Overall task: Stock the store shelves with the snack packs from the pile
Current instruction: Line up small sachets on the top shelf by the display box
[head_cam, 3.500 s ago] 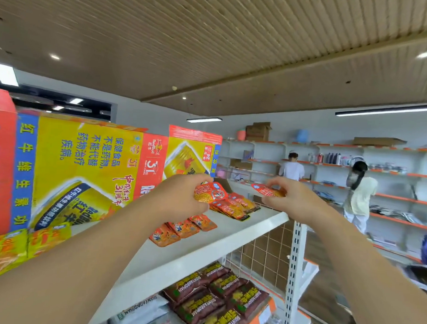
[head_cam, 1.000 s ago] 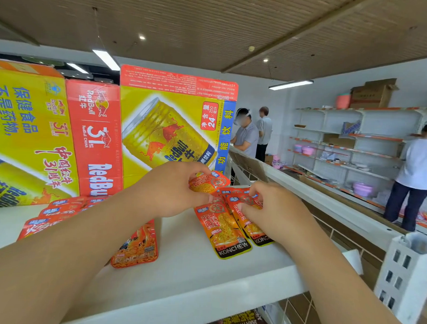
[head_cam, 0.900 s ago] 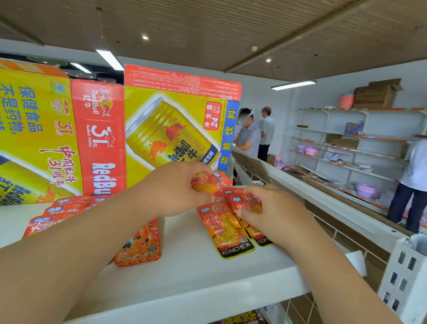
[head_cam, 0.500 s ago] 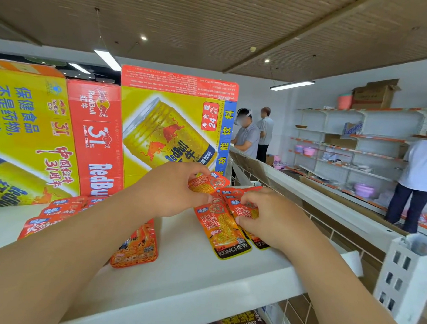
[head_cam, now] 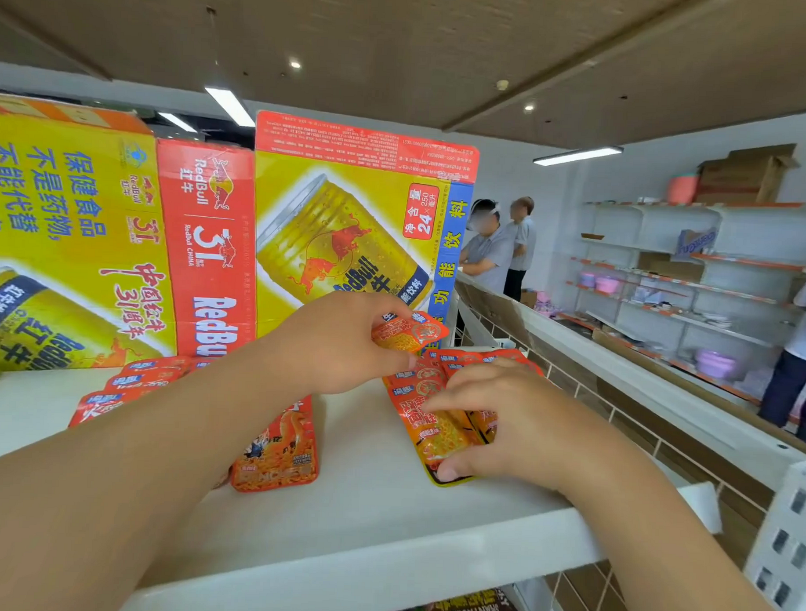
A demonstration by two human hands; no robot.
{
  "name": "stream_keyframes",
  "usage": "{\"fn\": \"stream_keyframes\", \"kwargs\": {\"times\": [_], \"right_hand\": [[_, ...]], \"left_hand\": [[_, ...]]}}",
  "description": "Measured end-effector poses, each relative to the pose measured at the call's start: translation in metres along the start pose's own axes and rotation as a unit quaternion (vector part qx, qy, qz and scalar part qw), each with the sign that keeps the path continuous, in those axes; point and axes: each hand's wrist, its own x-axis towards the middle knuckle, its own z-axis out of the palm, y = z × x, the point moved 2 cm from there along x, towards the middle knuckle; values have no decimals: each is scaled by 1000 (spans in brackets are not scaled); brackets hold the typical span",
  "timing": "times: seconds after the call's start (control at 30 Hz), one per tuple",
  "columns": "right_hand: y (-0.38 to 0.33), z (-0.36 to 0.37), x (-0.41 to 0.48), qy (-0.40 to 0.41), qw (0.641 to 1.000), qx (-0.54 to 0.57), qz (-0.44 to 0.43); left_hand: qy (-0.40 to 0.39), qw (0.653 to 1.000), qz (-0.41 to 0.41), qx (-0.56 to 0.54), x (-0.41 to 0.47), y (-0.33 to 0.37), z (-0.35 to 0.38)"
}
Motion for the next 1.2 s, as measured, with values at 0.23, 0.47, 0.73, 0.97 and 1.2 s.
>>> {"fn": "stream_keyframes", "kwargs": {"times": [0.23, 0.47, 0.73, 0.97, 1.2], "right_hand": [[0, 1, -1, -31, 999, 3, 10], [-2, 0, -1, -27, 999, 4, 31], [-2, 1, 0, -22, 999, 4, 35], [0, 2, 1, 7, 999, 22, 25], [1, -7, -2, 164, 983, 74, 32]], "left_hand": [[-6, 1000, -8, 4, 1, -1, 1], [-6, 1000, -1, 17, 1, 2, 2], [-6, 1000, 0, 17, 2, 4, 4], [-1, 1000, 3, 13, 2, 4, 5], [14, 999, 32, -8, -1, 11, 8]]}}
